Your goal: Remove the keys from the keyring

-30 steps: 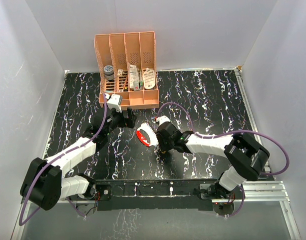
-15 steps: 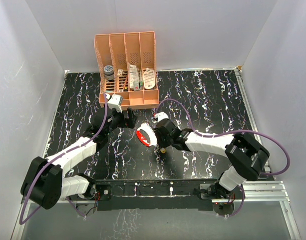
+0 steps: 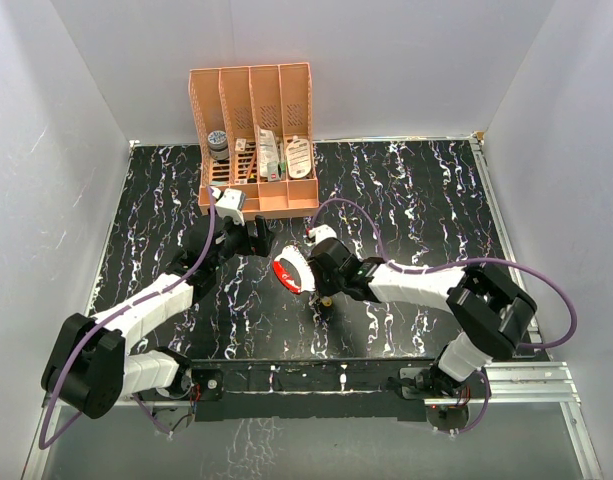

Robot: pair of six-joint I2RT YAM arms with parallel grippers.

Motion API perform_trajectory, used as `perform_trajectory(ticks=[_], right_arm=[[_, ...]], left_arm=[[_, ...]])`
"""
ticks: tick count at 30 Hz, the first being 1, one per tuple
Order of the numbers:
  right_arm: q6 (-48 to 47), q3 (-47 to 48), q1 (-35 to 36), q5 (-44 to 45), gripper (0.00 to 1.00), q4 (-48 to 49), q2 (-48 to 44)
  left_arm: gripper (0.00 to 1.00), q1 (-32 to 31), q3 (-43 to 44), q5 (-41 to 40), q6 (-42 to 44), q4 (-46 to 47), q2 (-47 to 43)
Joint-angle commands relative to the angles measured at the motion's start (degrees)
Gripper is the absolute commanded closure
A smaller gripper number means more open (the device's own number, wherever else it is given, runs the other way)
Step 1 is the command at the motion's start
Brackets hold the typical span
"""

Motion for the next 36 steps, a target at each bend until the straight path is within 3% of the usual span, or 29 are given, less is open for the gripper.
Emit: perform_trajectory(ticks=[1, 10, 13, 16, 18, 21, 26, 36], right_arm=[[0.0, 0.9, 0.3, 1.2, 0.8, 3.4, 1.4], [0.3, 0.3, 0.3, 0.9, 0.81, 3.3, 2.3], [0.3, 0.2, 0.3, 1.6, 0.87, 3.3, 2.5], [0.2, 0.9, 0.3, 1.9, 0.99, 2.6, 3.0], [-0.1, 1.9, 0.4, 2.1, 1.0, 0.8, 2.8], [-0.7, 3.1, 0.6, 3.2, 1.0, -2.8, 1.0], [-2.4, 5.2, 0.8, 5.3, 1.0, -9.6, -4.7], [-10.4, 13.0, 0.9, 10.0, 1.0, -13.3, -11.9]], left_arm=[[0.02, 0.1, 1.2, 0.5, 0.0, 0.7, -0.4], [0.02, 0.1, 0.8, -0.3, 0.2, 0.7, -0.8], [0.02, 0.1, 0.9, -0.1, 0.1, 0.8, -0.6], [0.03, 0.1, 1.0, 0.0, 0.1, 0.7, -0.5], [0.04, 0.1, 1.0, -0.2, 0.3, 0.5, -0.6], [0.13, 0.1, 0.8, -1.3, 0.3, 0.6, -1.1], [0.4, 0.1, 2.0, -1.4, 0.5, 1.8, -0.8], [0.54, 0.1, 9.0, 8.8, 1.9, 6.8, 3.4]])
